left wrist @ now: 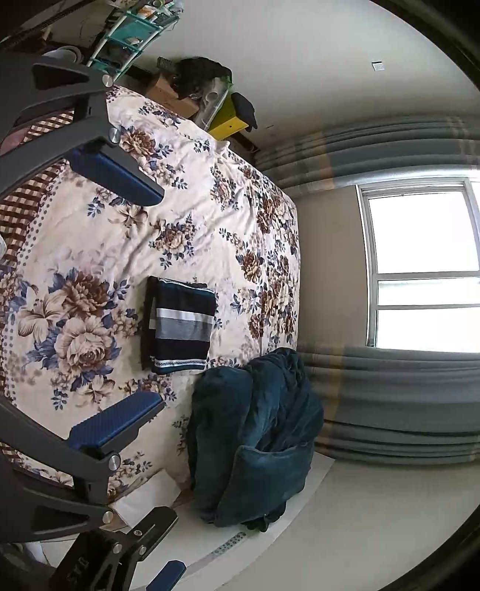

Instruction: Fold small clothes

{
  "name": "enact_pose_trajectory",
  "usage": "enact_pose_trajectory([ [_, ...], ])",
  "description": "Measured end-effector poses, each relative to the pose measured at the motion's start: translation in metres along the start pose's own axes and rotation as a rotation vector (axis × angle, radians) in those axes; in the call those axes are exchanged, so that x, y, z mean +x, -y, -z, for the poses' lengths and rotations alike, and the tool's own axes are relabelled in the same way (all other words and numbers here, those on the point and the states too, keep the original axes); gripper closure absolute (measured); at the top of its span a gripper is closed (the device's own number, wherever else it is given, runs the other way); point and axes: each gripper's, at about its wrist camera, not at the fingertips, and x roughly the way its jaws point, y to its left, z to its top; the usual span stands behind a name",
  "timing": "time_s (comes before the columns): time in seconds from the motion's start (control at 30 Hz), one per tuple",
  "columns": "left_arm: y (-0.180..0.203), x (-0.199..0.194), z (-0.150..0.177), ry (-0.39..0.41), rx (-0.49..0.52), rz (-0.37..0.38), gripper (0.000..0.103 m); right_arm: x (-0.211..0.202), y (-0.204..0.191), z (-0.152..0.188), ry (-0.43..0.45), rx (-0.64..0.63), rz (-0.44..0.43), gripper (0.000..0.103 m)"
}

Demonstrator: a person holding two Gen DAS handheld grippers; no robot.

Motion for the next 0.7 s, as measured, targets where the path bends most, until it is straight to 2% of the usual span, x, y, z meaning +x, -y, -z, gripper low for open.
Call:
enact_pose_trajectory([
  [0.7,-0.0016,-0.0059,0.0049,-0.007,-0.006,-0.013,0.000,0.0044,0.0005,-0.0036,-0.009,-0.008,-0.017,0.000],
])
